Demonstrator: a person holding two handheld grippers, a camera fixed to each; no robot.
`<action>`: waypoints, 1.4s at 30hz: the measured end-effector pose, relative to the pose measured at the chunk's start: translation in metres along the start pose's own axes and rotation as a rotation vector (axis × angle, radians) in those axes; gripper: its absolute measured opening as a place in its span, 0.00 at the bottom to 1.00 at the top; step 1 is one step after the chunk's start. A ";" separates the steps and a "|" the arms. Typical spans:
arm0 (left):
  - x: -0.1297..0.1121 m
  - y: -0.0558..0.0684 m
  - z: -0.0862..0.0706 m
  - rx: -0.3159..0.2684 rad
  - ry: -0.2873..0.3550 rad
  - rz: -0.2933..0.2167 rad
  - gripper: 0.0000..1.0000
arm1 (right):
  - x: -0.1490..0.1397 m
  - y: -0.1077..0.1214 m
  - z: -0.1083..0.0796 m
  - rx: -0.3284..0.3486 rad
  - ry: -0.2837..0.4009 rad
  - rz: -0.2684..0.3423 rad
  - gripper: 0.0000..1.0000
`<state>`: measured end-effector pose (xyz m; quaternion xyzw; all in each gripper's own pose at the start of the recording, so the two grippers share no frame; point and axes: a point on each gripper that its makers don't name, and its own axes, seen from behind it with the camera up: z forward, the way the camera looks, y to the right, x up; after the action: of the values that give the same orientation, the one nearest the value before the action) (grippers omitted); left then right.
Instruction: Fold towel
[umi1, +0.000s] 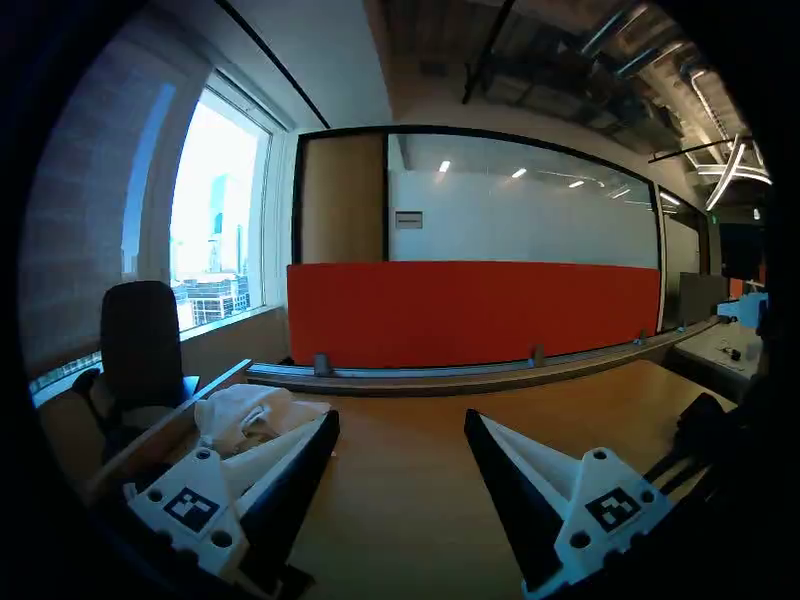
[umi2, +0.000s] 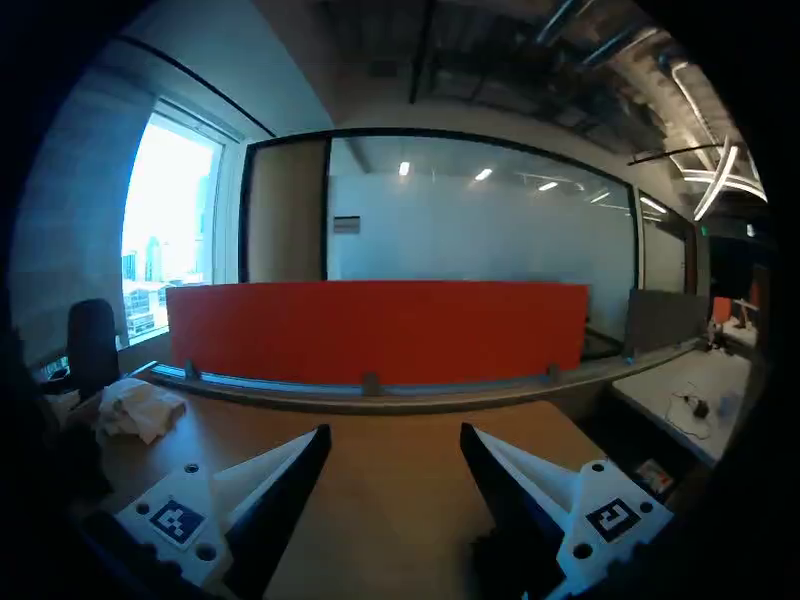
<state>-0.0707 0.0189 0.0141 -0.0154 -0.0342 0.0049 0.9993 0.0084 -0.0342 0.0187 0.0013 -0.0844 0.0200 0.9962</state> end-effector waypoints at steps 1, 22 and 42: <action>-0.003 -0.001 0.000 0.004 0.004 0.001 0.93 | 0.000 0.001 0.000 -0.004 0.003 0.006 1.00; -0.086 -0.008 -0.001 0.024 0.078 -0.004 0.93 | -0.037 -0.005 0.000 -0.019 0.066 -0.014 1.00; -0.136 0.000 0.005 0.024 0.100 -0.001 0.93 | -0.075 -0.011 0.006 -0.007 0.077 -0.033 1.00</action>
<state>-0.2067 0.0174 0.0093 -0.0037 0.0159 0.0042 0.9999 -0.0662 -0.0485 0.0124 -0.0017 -0.0458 0.0033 0.9989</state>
